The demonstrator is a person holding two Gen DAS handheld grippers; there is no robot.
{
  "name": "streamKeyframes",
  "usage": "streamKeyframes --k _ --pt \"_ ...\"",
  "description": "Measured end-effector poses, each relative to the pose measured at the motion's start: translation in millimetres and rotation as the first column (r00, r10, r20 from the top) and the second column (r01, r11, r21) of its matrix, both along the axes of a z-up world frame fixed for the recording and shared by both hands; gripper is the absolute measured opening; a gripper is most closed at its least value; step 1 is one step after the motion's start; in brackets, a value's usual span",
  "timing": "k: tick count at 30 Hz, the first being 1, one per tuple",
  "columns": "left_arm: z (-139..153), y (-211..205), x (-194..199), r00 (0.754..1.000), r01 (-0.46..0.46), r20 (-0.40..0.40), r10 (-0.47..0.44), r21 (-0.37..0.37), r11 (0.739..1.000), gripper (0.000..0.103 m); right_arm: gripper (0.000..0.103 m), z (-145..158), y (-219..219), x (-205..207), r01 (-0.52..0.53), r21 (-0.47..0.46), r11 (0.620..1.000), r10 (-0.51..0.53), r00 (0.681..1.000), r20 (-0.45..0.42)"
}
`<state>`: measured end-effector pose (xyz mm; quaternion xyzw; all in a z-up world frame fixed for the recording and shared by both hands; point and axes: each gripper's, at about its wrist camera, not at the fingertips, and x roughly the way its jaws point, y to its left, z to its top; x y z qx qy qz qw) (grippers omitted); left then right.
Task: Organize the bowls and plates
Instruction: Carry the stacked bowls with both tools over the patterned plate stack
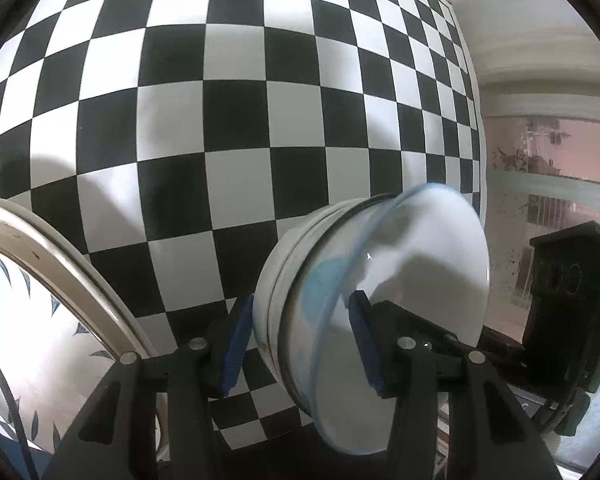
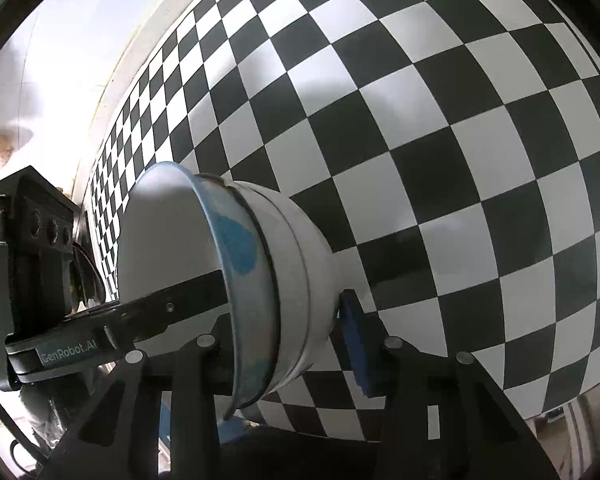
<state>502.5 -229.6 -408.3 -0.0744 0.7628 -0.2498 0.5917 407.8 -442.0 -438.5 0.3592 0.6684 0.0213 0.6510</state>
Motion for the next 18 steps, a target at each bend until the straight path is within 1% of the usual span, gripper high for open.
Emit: streamKeyframes --k 3,5,7,10,15,18 --pt "2 -2 2 1.0 -0.017 0.001 0.017 -0.007 1.0 0.045 0.041 2 2 -1 -0.01 -0.005 1.0 0.01 1.0 0.004" --pt "7 0 4 1.0 -0.023 0.013 0.023 -0.011 1.0 0.045 0.038 5 2 -5 -0.014 -0.006 1.0 0.014 1.0 0.003" --pt "13 5 7 0.999 -0.029 0.025 0.03 -0.022 0.999 0.045 0.036 6 3 -5 -0.021 -0.006 1.0 0.021 1.0 0.003" --pt "19 8 11 0.999 -0.032 0.042 0.033 -0.03 0.999 0.045 0.036 5 10 -2 -0.023 0.007 1.0 0.023 1.0 0.003" --pt "22 19 13 0.997 -0.039 0.059 0.041 -0.027 0.999 0.045 0.036 10 24 7 -0.048 -0.03 0.998 0.049 0.999 0.017" --pt "27 26 15 0.997 -0.05 0.061 0.052 -0.041 0.998 0.045 0.036 16 31 10 -0.058 -0.037 0.998 0.059 0.998 0.021"
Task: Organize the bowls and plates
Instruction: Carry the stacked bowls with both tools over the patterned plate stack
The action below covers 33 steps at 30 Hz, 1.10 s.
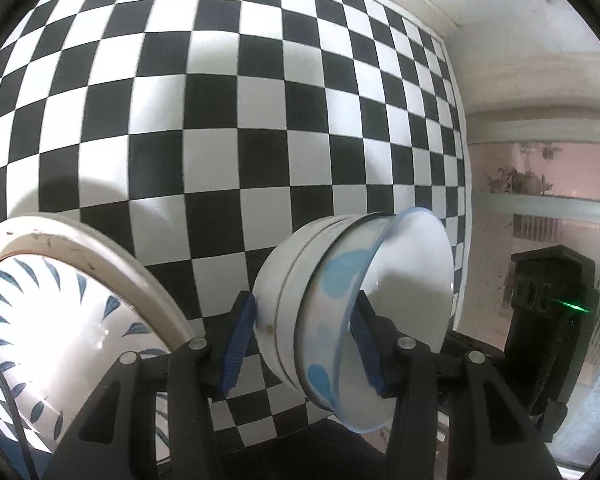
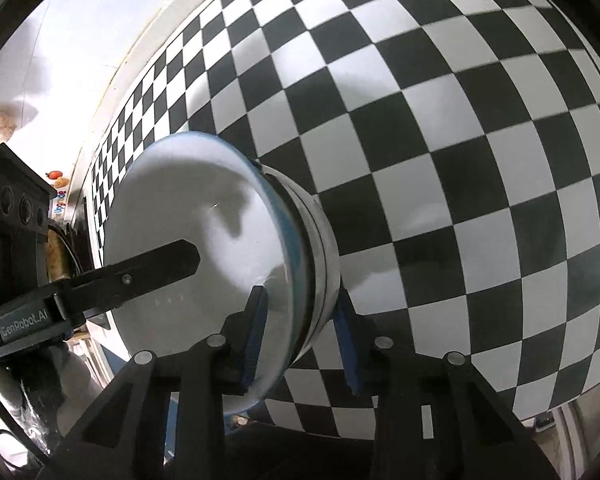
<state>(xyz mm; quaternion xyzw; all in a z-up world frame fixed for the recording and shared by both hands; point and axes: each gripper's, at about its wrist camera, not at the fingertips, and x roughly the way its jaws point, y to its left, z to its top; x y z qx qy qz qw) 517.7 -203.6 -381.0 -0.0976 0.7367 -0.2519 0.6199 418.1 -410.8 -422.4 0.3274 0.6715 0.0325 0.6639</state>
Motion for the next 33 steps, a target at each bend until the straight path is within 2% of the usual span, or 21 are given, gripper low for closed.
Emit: streamKeyframes --k 12,19,25,33 --pt "27 29 1 0.998 -0.033 0.053 0.034 -0.009 0.999 0.045 0.036 30 35 15 -0.062 0.003 0.998 0.062 0.997 0.043" --pt "43 75 -5 0.994 -0.084 0.076 0.084 -0.004 0.996 0.045 0.036 44 73 27 -0.116 0.012 0.993 0.115 0.991 0.07" --pt "47 115 -15 0.984 -0.153 0.091 0.151 0.018 0.988 0.045 0.036 44 119 38 -0.192 0.024 0.981 0.19 0.979 0.079" --pt "36 163 -24 0.968 -0.24 0.078 0.237 0.031 0.97 0.045 0.036 32 177 47 -0.294 0.032 0.955 0.291 0.954 0.068"
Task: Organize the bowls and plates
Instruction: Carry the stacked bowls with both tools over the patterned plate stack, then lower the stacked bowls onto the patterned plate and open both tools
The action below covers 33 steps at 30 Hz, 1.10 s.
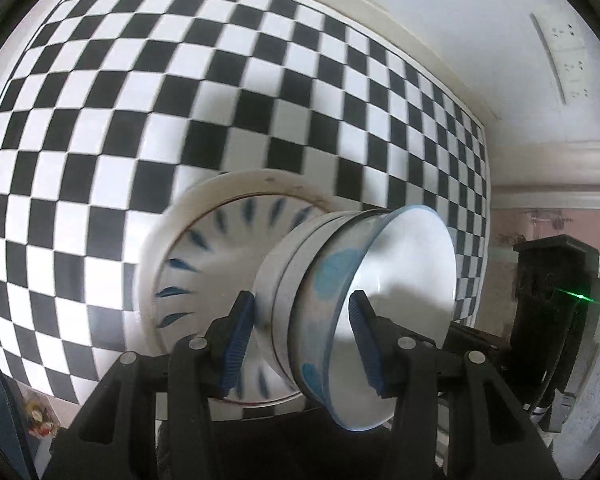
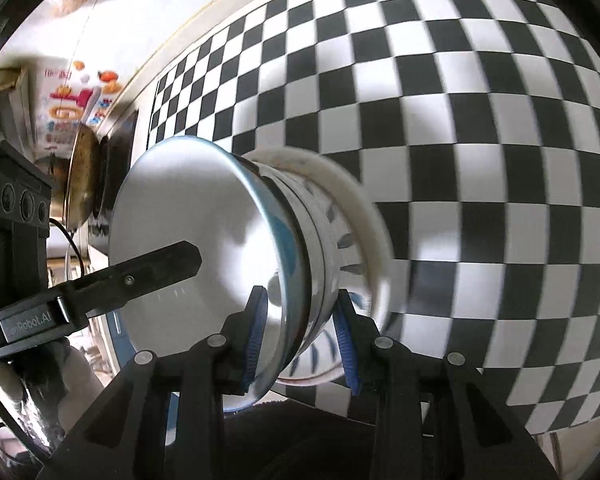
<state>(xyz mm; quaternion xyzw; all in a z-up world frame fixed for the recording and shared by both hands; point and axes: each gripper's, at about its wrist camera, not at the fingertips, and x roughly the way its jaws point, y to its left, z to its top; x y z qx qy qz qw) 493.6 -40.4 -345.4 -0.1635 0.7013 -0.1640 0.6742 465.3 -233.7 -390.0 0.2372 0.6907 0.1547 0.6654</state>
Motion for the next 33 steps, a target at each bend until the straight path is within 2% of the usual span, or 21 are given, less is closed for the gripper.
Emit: streamKeyframes --k 7,14,33 --pt "-17 23 -5 0.998 -0.06 -0.032 0.06 0.006 0.998 0.045 0.036 -14 36 10 -0.056 -0.023 0.998 0.056 0.998 -0.013" --pt "-24 30 -8 0.997 -0.07 -0.04 0.071 0.016 0.997 0.045 0.036 -21 57 19 -0.084 -0.054 0.995 0.084 0.996 -0.012" --pt "-31 19 -14 0.997 -0.061 -0.054 0.063 0.032 0.998 0.045 0.034 -11 44 10 -0.098 -0.132 0.986 0.101 0.995 0.014"
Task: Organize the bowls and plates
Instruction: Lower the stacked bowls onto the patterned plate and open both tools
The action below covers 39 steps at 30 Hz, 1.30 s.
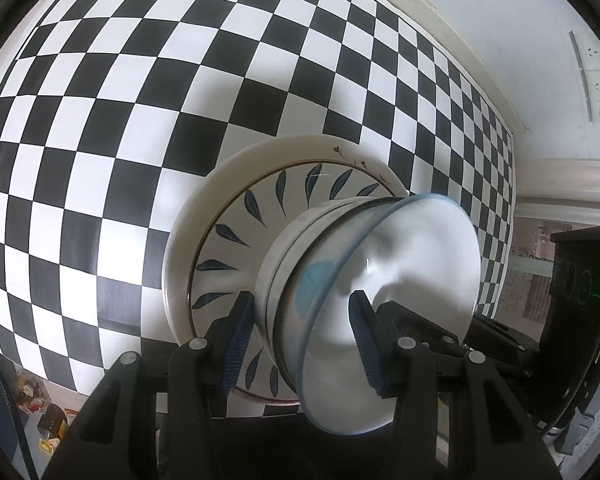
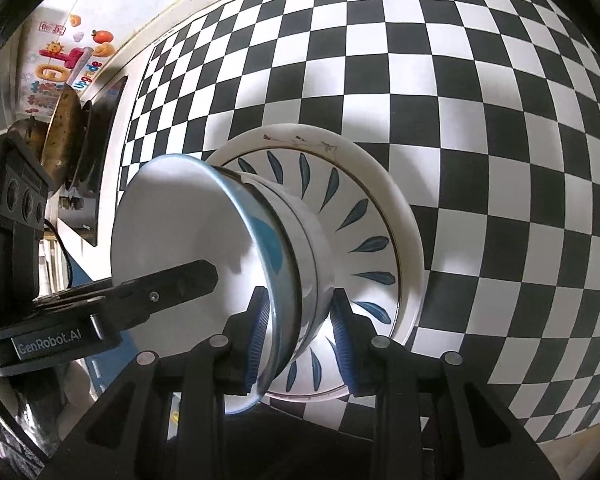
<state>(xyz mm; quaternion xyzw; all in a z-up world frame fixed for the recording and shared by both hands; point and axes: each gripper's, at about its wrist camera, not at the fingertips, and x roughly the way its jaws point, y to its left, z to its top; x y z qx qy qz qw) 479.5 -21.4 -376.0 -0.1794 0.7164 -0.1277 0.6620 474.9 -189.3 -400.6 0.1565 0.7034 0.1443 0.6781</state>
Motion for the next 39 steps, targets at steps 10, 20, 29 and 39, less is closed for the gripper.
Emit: streamKeyframes --k 10,20,29,39 --pt "4 0 -4 1.0 0.003 0.014 -0.004 0.022 1.0 0.045 0.033 6 0 -4 -0.004 -0.035 0.999 0.005 1.0 0.022" --pt "29 14 -13 0.995 -0.031 0.097 0.011 0.207 0.978 0.047 0.04 24 3 -13 -0.017 -0.143 0.99 0.028 0.997 0.075" --pt "62 14 -40 0.965 -0.02 0.253 -0.074 0.349 0.937 0.088 0.096 61 -2 -35 -0.004 -0.255 0.967 0.056 0.979 0.197" --pt "99 20 -72 0.913 -0.047 0.393 -0.114 0.379 0.924 0.092 0.103 122 -8 -75 0.132 -0.252 0.959 -0.029 0.927 0.374"
